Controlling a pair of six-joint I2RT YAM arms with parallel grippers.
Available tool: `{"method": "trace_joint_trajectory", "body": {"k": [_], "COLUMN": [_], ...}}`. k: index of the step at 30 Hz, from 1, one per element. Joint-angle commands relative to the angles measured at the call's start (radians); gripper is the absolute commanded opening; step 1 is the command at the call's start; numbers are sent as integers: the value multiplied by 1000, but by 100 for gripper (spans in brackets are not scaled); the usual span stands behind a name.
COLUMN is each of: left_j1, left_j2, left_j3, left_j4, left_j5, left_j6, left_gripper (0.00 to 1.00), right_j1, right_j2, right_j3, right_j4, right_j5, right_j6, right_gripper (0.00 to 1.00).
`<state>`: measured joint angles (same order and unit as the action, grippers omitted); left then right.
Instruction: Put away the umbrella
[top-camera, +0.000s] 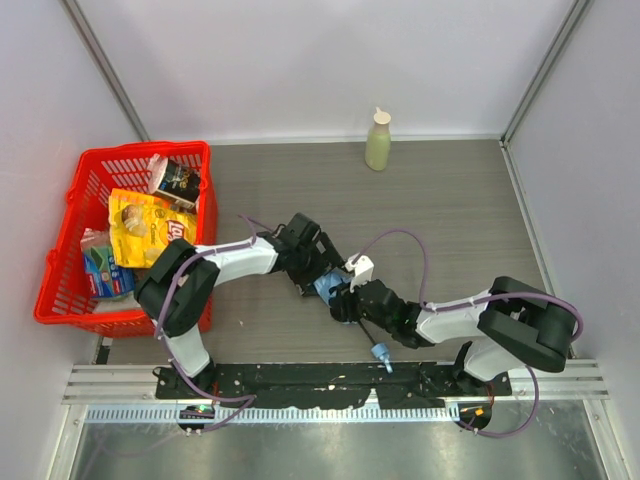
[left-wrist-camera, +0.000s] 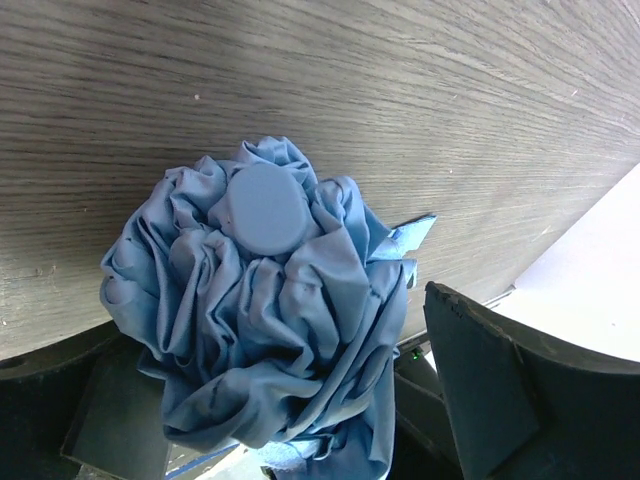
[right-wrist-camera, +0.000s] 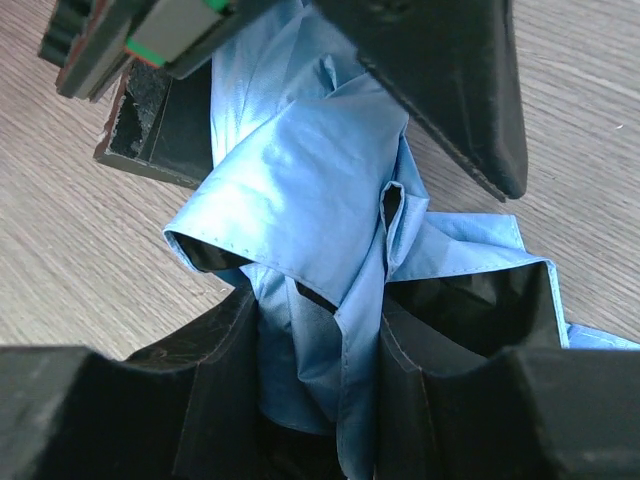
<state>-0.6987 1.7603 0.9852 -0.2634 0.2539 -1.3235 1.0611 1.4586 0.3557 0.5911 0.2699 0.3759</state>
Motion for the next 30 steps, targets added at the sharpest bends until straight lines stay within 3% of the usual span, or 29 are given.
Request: {"method": "trace_joint_trajectory", "body": {"k": [1, 10, 15, 20, 30], "left_j1": [5, 4, 2, -5, -39], "left_j2": [71, 123, 137, 139, 111], "left_j3": [-86, -85, -108, -152, -155], "left_j4": [-143, -172, -175, -117, -187], "left_j5": [-199, -274, -260, -156, -194], "left_j6": [90, 110, 61, -25, -34], "left_gripper": [96, 91, 95, 96, 90], "right_j1": [-48, -121, -156, -185, -205], "right_j2": [2, 12, -9, -7, 29], "right_j3": [-69, -132, -178, -202, -215], "right_j4": [28, 188, 277, 372, 541], "right_j5": [-241, -432, -454, -486, -474], "right_j6": [63, 118, 164, 215, 302], "right_gripper": [1, 1, 1, 1, 1]}}
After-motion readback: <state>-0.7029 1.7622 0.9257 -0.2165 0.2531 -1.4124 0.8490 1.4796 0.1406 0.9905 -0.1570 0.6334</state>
